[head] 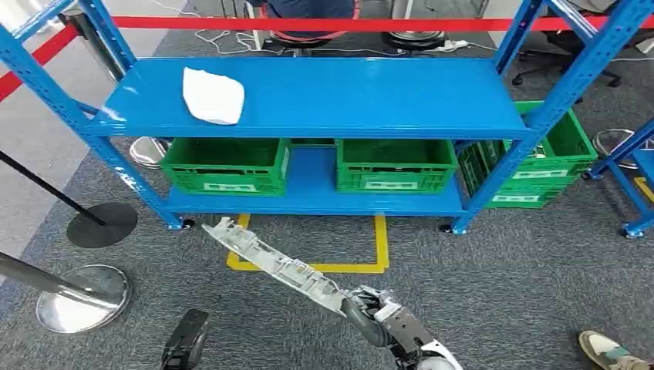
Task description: Take the parts from the cabinet and place them on the table.
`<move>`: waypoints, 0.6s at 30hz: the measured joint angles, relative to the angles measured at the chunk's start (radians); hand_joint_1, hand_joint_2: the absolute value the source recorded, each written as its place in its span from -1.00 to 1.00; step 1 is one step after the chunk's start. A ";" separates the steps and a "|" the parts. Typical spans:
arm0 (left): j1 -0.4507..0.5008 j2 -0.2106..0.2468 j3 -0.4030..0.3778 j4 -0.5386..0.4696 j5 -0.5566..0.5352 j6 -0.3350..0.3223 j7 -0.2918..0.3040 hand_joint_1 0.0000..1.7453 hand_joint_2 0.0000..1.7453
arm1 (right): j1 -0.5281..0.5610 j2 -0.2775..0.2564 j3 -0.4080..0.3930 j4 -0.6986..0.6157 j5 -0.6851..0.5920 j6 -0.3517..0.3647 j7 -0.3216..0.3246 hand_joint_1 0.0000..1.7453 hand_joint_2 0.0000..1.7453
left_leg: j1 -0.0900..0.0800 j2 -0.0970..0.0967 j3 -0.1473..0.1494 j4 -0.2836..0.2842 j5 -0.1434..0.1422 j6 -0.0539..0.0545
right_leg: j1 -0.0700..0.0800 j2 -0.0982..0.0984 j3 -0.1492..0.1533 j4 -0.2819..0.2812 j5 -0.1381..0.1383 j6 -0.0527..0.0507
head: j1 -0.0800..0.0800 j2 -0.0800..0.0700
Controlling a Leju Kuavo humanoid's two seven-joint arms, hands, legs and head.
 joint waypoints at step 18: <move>-0.004 0.000 0.002 0.000 -0.005 -0.001 0.000 -1.00 -1.00 | -0.005 0.002 0.000 0.001 0.033 -0.004 0.000 1.00 1.00 | -0.001 -0.005 -0.056 0.120 -0.080 -0.033 | -0.008 -0.005 -0.001 0.002 0.002 -0.032 | -0.001 0.000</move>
